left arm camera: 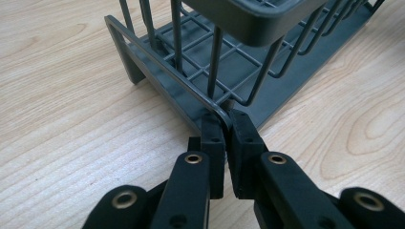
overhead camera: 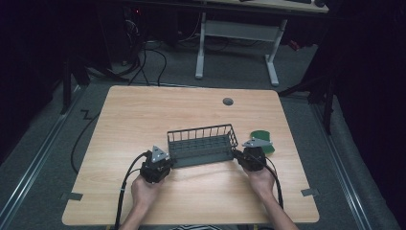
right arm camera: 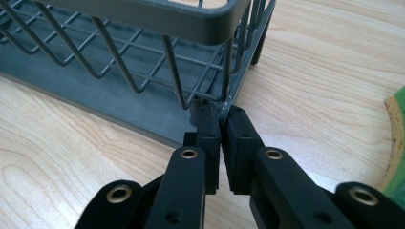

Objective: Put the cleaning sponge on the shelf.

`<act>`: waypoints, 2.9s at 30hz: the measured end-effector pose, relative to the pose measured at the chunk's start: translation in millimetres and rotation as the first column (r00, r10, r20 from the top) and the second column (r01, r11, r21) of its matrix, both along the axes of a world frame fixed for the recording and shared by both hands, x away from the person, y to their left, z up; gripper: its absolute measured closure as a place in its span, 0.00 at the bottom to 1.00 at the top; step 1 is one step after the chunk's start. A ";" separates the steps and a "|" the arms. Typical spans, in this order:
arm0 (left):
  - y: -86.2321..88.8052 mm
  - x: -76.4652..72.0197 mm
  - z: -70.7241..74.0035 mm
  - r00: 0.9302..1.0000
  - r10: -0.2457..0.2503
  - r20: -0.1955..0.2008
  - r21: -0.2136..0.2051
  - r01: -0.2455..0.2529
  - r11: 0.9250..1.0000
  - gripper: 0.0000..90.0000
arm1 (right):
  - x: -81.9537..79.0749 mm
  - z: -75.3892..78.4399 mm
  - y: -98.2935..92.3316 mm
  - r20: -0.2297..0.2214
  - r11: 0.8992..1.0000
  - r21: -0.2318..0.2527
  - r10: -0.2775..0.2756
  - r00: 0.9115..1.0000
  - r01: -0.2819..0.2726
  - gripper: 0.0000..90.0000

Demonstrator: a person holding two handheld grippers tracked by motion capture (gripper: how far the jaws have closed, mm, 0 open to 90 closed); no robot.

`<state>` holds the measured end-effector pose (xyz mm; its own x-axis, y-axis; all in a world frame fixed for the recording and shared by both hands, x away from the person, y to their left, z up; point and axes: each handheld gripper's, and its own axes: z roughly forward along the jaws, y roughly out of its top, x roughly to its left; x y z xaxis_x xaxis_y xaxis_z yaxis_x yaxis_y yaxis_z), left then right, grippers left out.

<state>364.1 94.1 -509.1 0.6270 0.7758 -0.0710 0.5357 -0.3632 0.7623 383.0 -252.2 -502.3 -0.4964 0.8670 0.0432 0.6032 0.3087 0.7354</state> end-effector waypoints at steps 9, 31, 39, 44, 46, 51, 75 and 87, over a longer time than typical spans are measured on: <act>3.9 -1.2 -3.6 1.000 0.011 -0.005 -0.008 -0.011 1.000 0.77 | -1.9 -0.6 -0.5 0.005 1.000 0.000 -0.003 1.000 0.003 0.84; 52.5 -13.7 -15.0 0.996 0.087 -0.024 -0.054 -0.088 0.995 0.40 | -30.8 11.1 -46.3 0.110 0.988 0.112 -0.115 0.987 0.103 0.44; 68.8 0.2 -14.9 0.985 0.172 -0.016 0.011 -0.172 0.985 0.40 | -25.1 10.6 -70.4 0.124 0.968 0.119 -0.237 0.964 0.223 0.39; 73.1 11.5 -15.0 0.978 0.210 0.006 0.052 -0.210 0.976 0.39 | -10.9 8.7 -79.9 0.090 0.955 0.078 -0.294 0.952 0.287 0.35; 73.5 15.3 -16.1 0.975 0.222 0.007 0.059 -0.222 0.973 0.39 | -4.1 8.7 -83.2 0.080 0.951 0.073 -0.307 0.948 0.302 0.34; 72.6 19.7 -21.1 0.971 0.241 0.001 0.073 -0.240 0.968 0.39 | 10.8 9.7 -86.9 0.062 0.936 0.072 -0.349 0.935 0.344 0.30; 73.0 17.7 -27.2 0.974 0.226 0.012 0.063 -0.227 0.972 0.34 | 56.2 -13.9 -83.1 -0.088 0.919 -0.042 -0.394 0.915 0.392 0.28; 73.0 17.8 -27.2 0.975 0.224 0.011 0.063 -0.224 0.973 0.33 | 54.7 -8.1 -83.1 -0.092 0.919 -0.030 -0.395 0.914 0.394 0.33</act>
